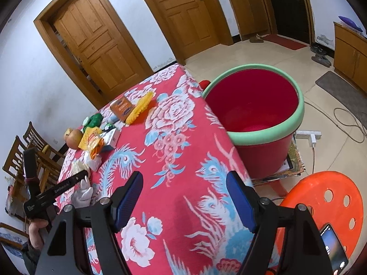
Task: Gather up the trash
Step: 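Return to the table and grasp the second tissue ball with the left tool, then grasp the white sock bundle with the right tool while the left tool holds the tissue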
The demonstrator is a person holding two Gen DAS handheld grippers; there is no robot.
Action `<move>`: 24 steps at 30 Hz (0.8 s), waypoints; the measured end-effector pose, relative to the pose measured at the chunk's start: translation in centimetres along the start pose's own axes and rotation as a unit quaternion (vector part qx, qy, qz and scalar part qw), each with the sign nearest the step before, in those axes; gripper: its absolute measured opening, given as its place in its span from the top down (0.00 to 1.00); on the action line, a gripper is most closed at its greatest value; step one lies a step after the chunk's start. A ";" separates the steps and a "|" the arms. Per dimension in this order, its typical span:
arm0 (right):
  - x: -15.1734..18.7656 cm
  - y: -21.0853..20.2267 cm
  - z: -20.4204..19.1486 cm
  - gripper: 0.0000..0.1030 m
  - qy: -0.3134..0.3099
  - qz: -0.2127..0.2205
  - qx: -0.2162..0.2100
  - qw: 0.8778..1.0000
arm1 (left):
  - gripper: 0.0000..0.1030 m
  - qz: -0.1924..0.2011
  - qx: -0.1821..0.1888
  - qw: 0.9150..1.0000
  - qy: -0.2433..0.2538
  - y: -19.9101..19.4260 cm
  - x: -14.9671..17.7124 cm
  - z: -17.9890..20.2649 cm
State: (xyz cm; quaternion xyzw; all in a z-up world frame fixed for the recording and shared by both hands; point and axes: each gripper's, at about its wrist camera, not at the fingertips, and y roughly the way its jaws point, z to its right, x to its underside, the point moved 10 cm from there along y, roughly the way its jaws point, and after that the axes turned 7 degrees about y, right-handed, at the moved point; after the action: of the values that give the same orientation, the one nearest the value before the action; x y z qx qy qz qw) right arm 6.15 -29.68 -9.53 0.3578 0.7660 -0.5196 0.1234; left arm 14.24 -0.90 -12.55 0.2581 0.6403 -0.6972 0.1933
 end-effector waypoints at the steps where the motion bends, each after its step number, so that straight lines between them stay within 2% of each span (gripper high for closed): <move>1: 0.2 0.0 -0.4 0.25 -0.003 -0.001 -0.001 1.000 | 0.66 0.004 0.000 1.000 -0.001 -0.4 0.0 -0.2; 8: 1.3 0.1 -3.1 0.25 -0.026 -0.005 -0.012 1.000 | 0.68 0.028 -0.001 0.999 -0.016 -3.4 0.4 -1.7; 16: 3.1 0.7 -7.7 0.25 -0.059 -0.019 -0.037 0.997 | 0.68 0.046 -0.027 0.998 -0.038 -6.8 2.2 -4.9; 24: 6.0 2.8 -13.1 0.25 -0.118 -0.049 -0.056 0.990 | 0.68 0.053 -0.054 0.995 -0.059 -8.4 4.3 -7.7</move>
State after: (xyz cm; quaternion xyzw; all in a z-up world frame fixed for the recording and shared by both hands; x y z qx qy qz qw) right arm 6.15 -15.00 -9.22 0.2485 0.7906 -0.5197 0.2074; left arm 6.63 7.92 -8.85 0.2394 0.6495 -0.6647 0.2812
